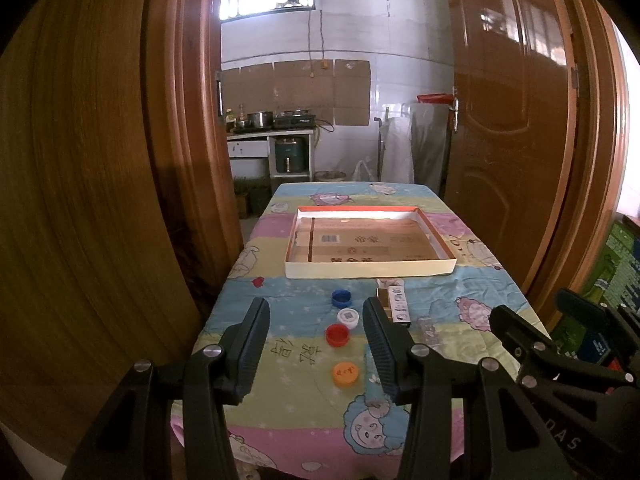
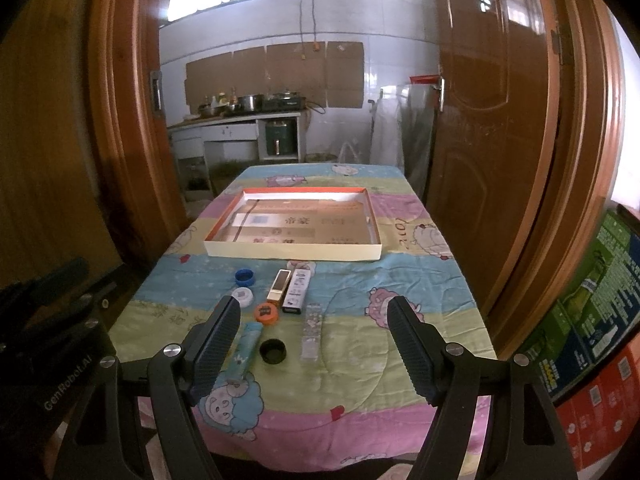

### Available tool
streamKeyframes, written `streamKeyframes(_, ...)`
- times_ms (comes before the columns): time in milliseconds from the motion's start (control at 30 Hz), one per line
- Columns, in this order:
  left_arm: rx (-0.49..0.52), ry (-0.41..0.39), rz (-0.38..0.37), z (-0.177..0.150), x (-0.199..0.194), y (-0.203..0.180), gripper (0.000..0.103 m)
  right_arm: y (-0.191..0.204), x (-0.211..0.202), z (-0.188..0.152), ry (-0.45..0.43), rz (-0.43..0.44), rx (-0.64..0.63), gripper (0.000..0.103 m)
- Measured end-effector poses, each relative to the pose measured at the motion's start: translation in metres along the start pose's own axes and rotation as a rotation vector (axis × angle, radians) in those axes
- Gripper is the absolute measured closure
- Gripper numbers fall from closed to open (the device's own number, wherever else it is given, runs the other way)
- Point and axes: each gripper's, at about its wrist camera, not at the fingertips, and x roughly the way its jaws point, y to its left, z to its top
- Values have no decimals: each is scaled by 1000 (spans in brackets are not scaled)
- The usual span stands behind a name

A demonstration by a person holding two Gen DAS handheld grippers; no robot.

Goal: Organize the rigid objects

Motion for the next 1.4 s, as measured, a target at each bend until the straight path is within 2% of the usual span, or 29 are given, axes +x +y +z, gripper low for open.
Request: streamKeyframes(1400, -7, 31, -22, -5, 0, 1, 54, 1, -3, -1, 0, 3, 3, 26)
